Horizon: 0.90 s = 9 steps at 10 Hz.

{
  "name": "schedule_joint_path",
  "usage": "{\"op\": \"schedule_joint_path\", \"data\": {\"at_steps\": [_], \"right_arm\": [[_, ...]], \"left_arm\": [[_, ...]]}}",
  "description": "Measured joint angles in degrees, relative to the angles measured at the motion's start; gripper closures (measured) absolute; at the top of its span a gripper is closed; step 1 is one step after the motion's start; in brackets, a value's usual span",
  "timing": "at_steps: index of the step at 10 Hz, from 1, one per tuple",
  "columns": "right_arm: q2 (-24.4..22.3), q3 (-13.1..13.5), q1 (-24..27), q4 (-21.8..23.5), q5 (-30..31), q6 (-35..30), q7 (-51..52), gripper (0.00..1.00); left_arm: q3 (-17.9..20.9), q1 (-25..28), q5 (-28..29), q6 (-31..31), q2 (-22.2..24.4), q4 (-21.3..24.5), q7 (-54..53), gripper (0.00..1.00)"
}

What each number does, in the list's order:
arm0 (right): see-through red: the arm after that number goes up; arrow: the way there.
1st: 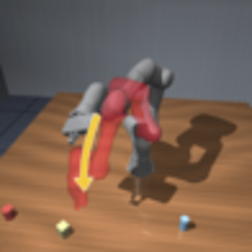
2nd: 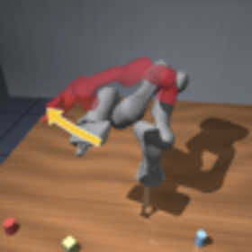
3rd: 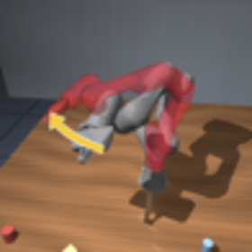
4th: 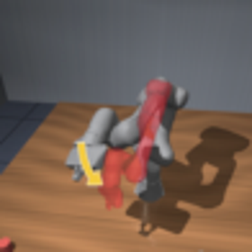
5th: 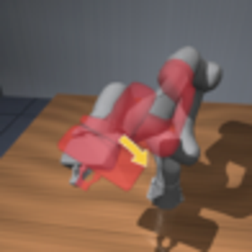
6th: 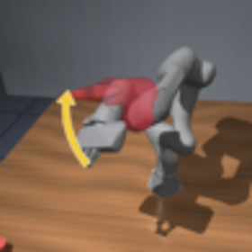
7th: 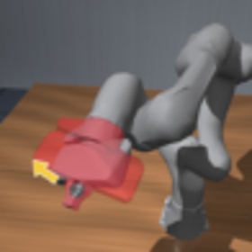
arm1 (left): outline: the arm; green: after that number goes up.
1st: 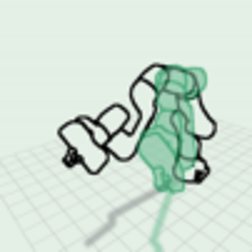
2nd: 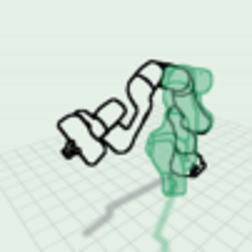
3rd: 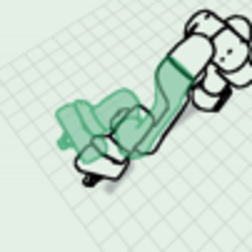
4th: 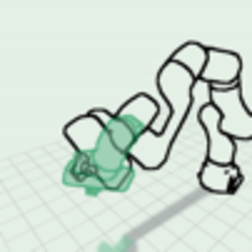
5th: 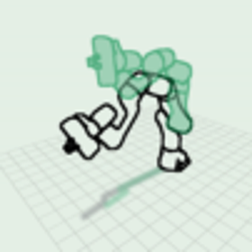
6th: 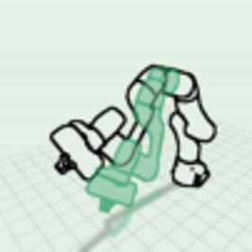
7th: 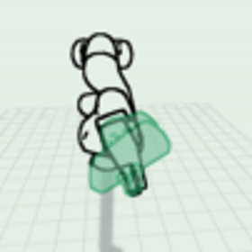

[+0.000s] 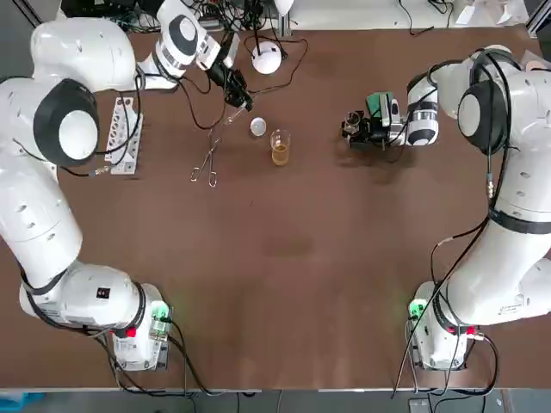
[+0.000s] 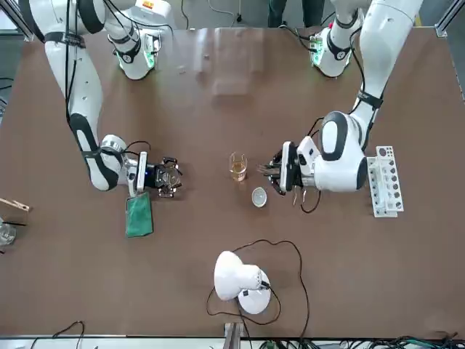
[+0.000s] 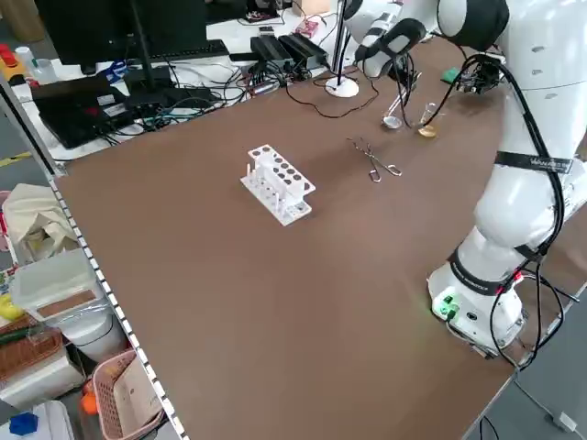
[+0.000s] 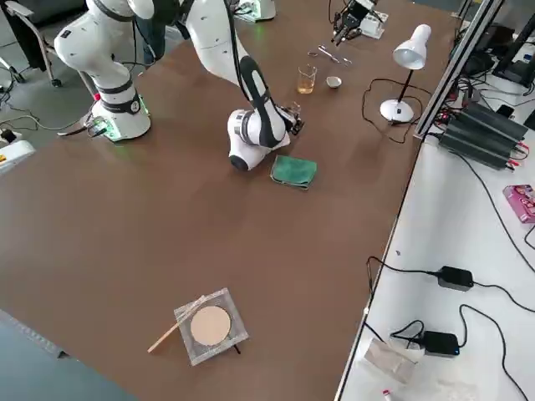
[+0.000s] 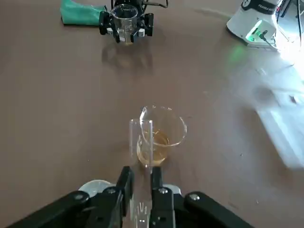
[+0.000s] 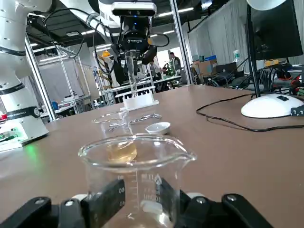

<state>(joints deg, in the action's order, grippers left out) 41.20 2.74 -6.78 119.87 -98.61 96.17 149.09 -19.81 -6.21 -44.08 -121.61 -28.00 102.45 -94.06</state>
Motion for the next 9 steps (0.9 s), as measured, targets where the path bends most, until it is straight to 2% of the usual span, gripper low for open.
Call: {"op": "schedule_joint_path", "data": {"at_steps": [4, 6, 9], "right_arm": [[0.0, 0.0, 0.0, 0.0, 0.0, 0.0, 0.1, 0.62], [0.0, 0.0, 0.0, 0.0, 0.0, 0.0, 0.2, 0.62], [0.0, 0.0, 0.1, 0.0, 0.0, 0.0, 0.2, 0.62]], "left_arm": [[0.5, -3.7, 0.1, -2.9, 0.0, -0.2, 4.5, 0.79], [3.5, -7.9, 0.9, -3.1, 0.0, -0.2, 6.4, 0.79], [10.0, -14.8, 4.0, -3.3, 0.0, -0.4, 8.6, 0.79]]}}
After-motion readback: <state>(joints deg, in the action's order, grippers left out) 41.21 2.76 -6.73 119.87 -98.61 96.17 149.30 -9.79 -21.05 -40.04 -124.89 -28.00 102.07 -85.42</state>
